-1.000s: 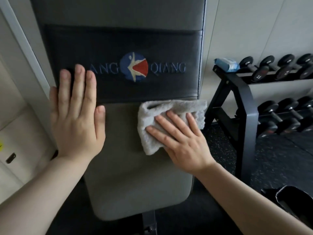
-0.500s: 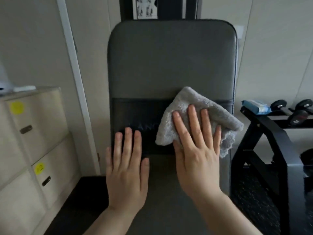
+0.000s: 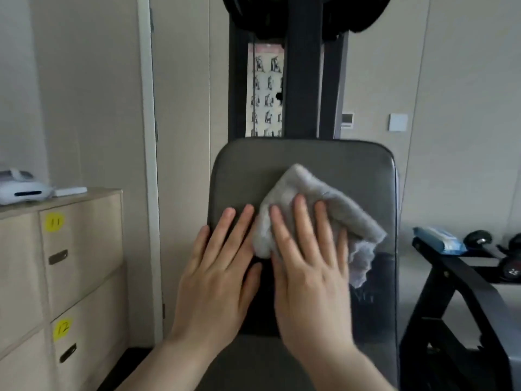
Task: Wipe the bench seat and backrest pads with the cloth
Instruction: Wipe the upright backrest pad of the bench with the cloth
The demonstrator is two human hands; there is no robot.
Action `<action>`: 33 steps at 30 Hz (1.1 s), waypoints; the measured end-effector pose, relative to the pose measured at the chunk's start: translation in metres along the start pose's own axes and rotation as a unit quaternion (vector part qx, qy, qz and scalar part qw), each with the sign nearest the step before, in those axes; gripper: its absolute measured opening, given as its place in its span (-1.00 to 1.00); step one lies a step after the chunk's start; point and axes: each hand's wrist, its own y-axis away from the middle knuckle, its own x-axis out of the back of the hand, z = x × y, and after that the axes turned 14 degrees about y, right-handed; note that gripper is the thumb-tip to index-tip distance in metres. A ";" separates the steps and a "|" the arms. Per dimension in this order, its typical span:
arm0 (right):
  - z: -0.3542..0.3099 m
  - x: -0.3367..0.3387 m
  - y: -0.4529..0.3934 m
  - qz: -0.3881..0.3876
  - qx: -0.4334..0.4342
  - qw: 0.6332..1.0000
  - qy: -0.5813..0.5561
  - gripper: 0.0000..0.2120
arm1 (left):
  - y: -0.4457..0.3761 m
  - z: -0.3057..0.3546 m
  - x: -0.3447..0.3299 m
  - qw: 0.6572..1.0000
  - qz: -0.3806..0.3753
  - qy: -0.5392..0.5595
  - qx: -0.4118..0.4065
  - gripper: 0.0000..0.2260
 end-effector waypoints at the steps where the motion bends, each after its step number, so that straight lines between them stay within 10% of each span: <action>1: -0.002 -0.002 0.003 -0.004 0.034 0.999 0.000 -0.44 | -0.001 -0.002 0.001 1.000 -0.002 0.002 -0.003 -0.53; 16: -0.011 0.026 -0.119 -0.058 0.192 0.978 0.057 -0.48 | -0.049 -0.028 0.051 0.977 -0.136 -0.116 -0.113 -0.49; 22: 0.058 0.052 -0.114 -0.044 -0.041 0.996 0.070 -0.65 | -0.042 -0.016 0.054 0.987 -0.103 -0.086 -0.086 -0.45; 29: 0.028 0.034 -0.109 0.002 0.055 0.997 0.052 -0.60 | -0.055 0.015 0.022 0.997 -0.064 -0.031 -0.034 -0.43; 33: 0.078 0.030 -0.080 0.037 -0.080 0.995 -0.036 -0.58 | -0.042 0.014 0.012 0.999 -0.038 -0.027 -0.028 -0.46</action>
